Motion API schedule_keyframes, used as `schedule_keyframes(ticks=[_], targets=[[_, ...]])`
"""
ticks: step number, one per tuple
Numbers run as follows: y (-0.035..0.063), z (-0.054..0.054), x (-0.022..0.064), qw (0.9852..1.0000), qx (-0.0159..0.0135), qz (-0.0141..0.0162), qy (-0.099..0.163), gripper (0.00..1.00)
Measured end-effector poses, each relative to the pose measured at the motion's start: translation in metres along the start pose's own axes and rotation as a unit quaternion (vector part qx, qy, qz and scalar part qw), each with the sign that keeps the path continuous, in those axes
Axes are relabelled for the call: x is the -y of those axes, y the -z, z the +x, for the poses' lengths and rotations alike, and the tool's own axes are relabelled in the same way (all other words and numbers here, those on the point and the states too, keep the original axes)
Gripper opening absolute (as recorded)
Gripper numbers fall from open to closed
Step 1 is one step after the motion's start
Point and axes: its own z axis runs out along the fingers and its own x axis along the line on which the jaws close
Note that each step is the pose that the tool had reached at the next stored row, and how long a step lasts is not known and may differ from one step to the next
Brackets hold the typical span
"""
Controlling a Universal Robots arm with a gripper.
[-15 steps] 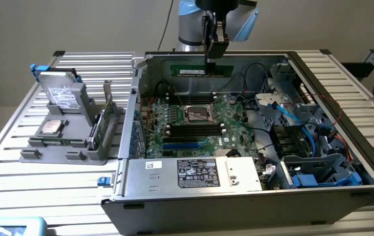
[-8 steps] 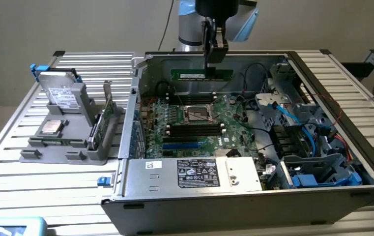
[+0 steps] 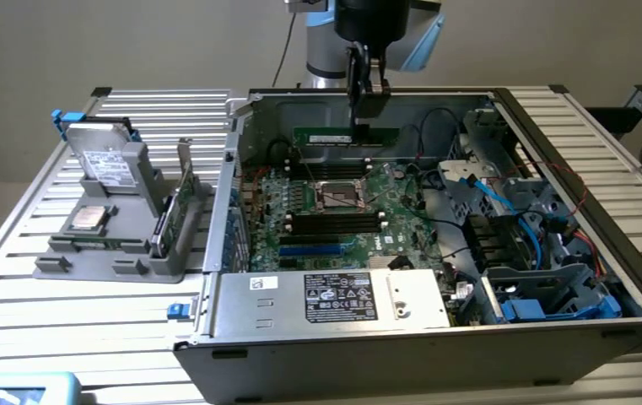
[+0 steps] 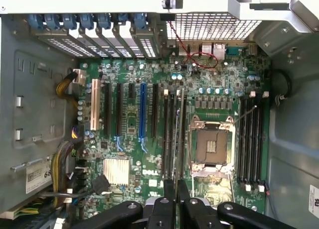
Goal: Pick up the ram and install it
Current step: 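Insert the ram into the slot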
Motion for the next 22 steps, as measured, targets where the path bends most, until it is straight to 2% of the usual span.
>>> schedule_keyframes(ticks=[6, 14, 17, 22], targets=[[-0.0049, 0.001, 0.0001, 1.0000, -0.0038, 0.0011, 0.001, 0.14], [-0.0136, 0.000, -0.0002, 0.9997, -0.0038, 0.0043, 0.022, 0.14], [-0.0140, 0.000, -0.0003, 0.9997, -0.0038, 0.0044, 0.023, 0.14], [-0.0226, -0.001, -0.0004, 0.9997, -0.0056, 0.0042, 0.023, 0.14]])
